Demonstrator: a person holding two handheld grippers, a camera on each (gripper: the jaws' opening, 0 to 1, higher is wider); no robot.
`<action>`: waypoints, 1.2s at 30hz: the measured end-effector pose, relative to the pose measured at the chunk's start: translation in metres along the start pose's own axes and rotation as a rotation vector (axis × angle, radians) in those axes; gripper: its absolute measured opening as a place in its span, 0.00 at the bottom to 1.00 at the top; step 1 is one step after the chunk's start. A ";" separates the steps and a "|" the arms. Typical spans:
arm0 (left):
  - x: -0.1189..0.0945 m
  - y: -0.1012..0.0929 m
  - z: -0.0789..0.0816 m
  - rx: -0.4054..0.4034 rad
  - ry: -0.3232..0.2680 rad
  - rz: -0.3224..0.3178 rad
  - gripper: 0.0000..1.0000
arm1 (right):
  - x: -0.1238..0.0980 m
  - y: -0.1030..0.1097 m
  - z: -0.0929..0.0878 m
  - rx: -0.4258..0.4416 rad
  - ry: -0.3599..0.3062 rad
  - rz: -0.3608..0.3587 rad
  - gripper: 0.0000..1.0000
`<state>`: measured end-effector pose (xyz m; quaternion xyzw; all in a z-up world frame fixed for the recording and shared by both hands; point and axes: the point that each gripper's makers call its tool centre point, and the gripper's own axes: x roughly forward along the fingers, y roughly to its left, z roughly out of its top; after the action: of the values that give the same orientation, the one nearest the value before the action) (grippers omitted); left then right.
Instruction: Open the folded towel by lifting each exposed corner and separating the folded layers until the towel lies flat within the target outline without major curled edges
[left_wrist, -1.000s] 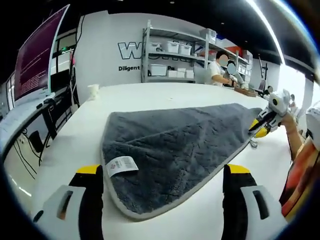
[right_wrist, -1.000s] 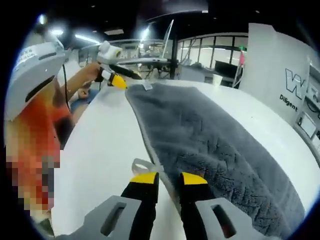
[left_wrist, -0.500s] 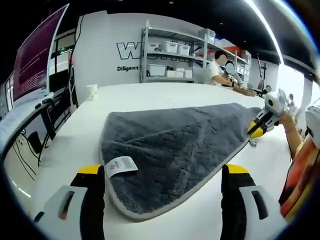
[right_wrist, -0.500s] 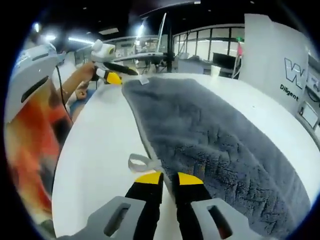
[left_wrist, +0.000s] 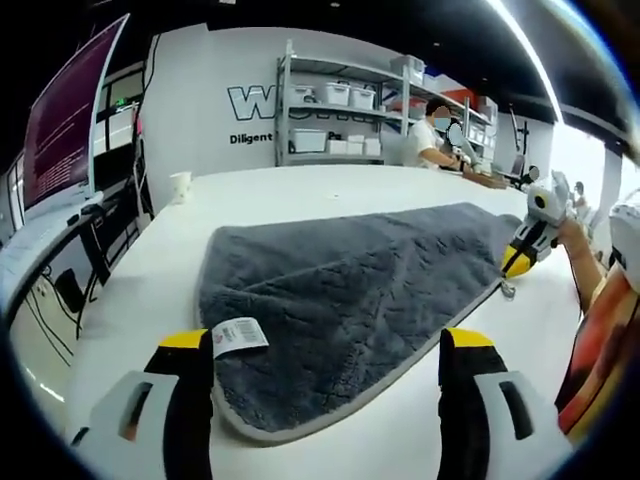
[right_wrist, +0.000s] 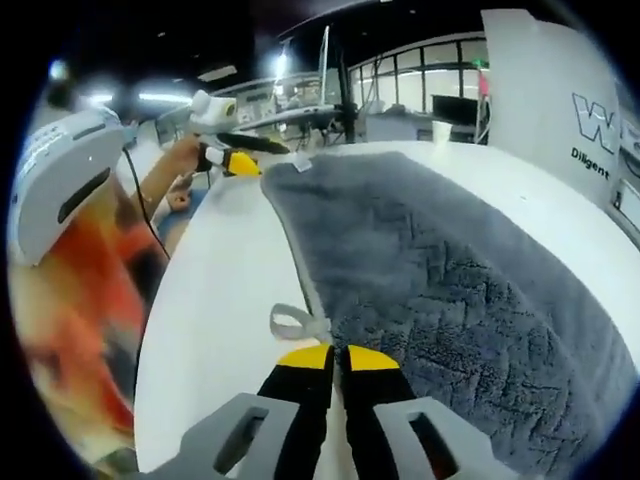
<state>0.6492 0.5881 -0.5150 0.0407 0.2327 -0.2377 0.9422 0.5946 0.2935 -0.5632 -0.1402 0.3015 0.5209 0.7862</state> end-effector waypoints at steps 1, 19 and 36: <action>0.000 0.001 0.000 0.002 0.001 0.003 0.92 | 0.000 0.002 0.000 -0.004 0.002 0.009 0.00; -0.004 0.004 0.001 -0.004 -0.007 0.018 0.91 | 0.000 0.034 -0.004 -0.066 0.028 0.140 0.00; -0.005 0.002 0.000 -0.004 -0.004 0.017 0.91 | -0.004 0.045 -0.008 -0.067 0.030 0.175 0.00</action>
<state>0.6465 0.5920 -0.5125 0.0404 0.2310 -0.2291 0.9447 0.5504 0.3049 -0.5632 -0.1475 0.3065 0.5953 0.7280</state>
